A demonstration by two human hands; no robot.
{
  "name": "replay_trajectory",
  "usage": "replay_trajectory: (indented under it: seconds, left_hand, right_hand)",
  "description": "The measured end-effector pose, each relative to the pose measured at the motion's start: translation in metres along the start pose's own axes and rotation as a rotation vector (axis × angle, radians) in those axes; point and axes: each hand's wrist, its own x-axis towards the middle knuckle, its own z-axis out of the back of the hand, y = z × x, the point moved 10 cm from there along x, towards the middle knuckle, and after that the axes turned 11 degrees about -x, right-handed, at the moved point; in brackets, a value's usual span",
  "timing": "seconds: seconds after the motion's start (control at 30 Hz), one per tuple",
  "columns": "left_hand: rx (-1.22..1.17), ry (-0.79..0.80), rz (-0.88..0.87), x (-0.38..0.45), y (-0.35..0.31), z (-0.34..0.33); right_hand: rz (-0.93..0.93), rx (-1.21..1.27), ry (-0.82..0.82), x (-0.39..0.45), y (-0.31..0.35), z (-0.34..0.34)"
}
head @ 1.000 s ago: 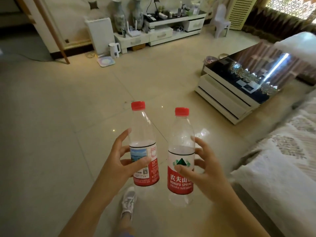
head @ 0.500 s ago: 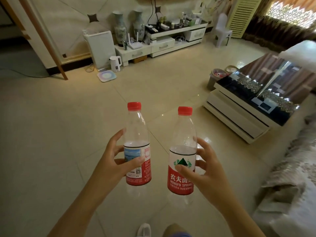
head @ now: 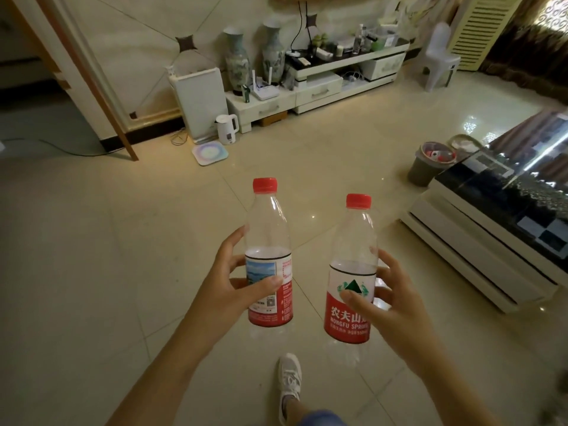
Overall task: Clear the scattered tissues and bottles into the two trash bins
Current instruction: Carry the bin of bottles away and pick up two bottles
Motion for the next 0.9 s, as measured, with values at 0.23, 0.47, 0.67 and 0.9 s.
replay_trajectory:
  seconds: [0.23, 0.47, 0.67, 0.9]
  left_hand:
    - [-0.032, -0.004, -0.014, 0.119, -0.041, 0.005]
    - [-0.065, 0.025, -0.008, 0.258, -0.07, 0.026]
    - [-0.08, 0.08, -0.003, 0.386, -0.106, 0.05]
    - [-0.002, 0.225, 0.03, 0.505, -0.142, 0.04]
  right_hand:
    - [0.051, -0.046, 0.031, 0.127, 0.047, 0.002]
    - [0.014, -0.029, -0.007, 0.254, 0.079, -0.006]
    - [-0.025, 0.016, -0.112, 0.358, 0.108, -0.008]
    - [-0.079, 0.042, -0.192, 0.452, 0.122, -0.003]
